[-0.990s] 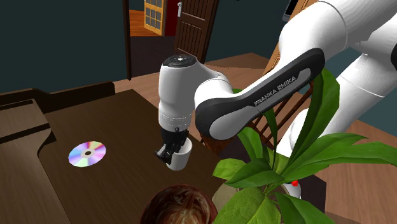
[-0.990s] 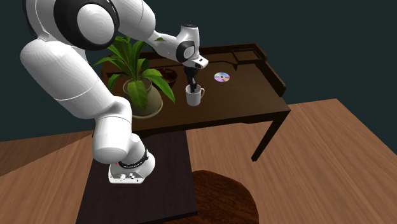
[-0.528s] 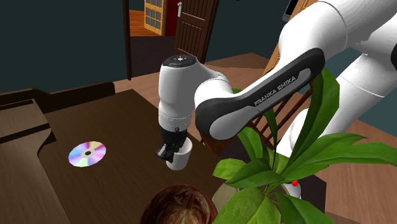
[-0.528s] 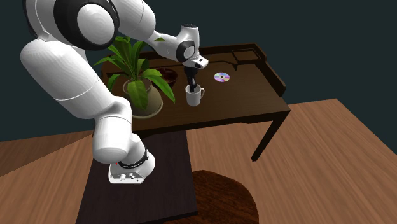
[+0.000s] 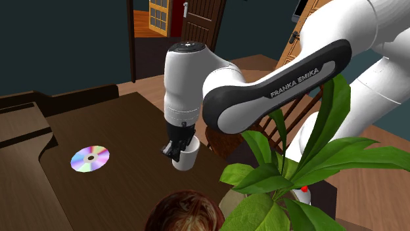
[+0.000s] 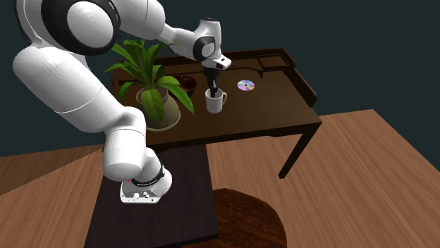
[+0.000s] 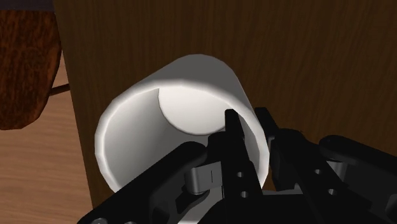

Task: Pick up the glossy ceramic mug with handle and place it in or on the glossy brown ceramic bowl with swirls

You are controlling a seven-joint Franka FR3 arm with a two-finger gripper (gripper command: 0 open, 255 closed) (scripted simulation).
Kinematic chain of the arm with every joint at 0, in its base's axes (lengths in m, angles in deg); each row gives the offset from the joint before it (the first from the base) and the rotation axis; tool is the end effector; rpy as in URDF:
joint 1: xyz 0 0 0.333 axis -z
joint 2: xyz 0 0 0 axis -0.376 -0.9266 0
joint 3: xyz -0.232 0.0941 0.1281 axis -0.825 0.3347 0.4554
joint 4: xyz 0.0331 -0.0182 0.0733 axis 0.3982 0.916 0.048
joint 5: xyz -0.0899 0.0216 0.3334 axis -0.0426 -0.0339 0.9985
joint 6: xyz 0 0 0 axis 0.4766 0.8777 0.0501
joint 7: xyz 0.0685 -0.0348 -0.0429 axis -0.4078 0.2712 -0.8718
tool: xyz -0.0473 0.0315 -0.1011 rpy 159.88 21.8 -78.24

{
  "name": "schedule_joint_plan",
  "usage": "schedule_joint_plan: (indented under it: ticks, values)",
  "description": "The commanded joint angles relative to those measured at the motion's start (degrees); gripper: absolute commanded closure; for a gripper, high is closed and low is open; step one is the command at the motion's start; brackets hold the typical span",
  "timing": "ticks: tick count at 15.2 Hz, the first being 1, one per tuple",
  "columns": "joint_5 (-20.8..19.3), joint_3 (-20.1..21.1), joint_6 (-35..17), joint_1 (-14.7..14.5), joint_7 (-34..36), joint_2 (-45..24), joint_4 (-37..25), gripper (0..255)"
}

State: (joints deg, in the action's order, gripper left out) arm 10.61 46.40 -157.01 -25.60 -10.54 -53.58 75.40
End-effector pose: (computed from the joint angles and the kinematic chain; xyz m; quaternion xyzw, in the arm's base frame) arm 0.2991 0.3227 0.3479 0.9977 0.0588 -0.0096 0.0314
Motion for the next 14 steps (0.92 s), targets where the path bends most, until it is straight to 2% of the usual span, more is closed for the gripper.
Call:
schedule_joint_plan:
  ticks: [1,14]
  values:
    - [1.02,-0.50,1.73,-0.23,-0.91,1.48,-0.52,255]
    - [3.74,-3.15,12.55,-1.02,-3.64,7.18,-6.51,255]
